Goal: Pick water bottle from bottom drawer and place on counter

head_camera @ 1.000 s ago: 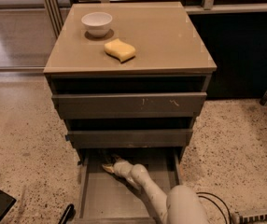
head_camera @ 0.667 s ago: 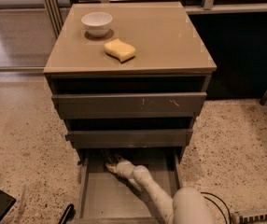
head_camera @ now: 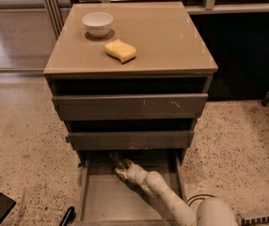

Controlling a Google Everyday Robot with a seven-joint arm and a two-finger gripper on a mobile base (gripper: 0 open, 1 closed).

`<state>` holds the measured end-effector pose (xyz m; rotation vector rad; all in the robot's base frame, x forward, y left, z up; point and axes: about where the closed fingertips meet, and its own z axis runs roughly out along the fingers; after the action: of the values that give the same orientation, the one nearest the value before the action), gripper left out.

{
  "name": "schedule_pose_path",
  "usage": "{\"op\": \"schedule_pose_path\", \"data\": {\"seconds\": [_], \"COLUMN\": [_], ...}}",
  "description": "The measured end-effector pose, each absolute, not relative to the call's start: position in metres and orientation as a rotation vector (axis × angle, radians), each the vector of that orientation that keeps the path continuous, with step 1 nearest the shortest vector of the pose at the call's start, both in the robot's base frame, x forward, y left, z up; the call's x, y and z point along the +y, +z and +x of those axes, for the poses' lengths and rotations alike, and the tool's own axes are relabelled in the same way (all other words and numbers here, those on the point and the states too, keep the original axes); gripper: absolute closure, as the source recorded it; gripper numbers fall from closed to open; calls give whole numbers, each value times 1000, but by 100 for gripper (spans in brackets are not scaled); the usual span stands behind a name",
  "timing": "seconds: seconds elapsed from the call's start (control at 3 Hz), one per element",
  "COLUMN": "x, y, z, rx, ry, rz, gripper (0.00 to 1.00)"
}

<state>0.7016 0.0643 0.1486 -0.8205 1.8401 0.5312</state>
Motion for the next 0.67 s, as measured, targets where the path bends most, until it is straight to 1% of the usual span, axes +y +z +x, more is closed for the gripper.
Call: {"op": "schedule_pose_path", "data": {"seconds": [0.67], "x": [-22], "y": [183], "z": [661], "rx": [1865], "ry": [552], "rz": [-987], "gripper": [100]}}
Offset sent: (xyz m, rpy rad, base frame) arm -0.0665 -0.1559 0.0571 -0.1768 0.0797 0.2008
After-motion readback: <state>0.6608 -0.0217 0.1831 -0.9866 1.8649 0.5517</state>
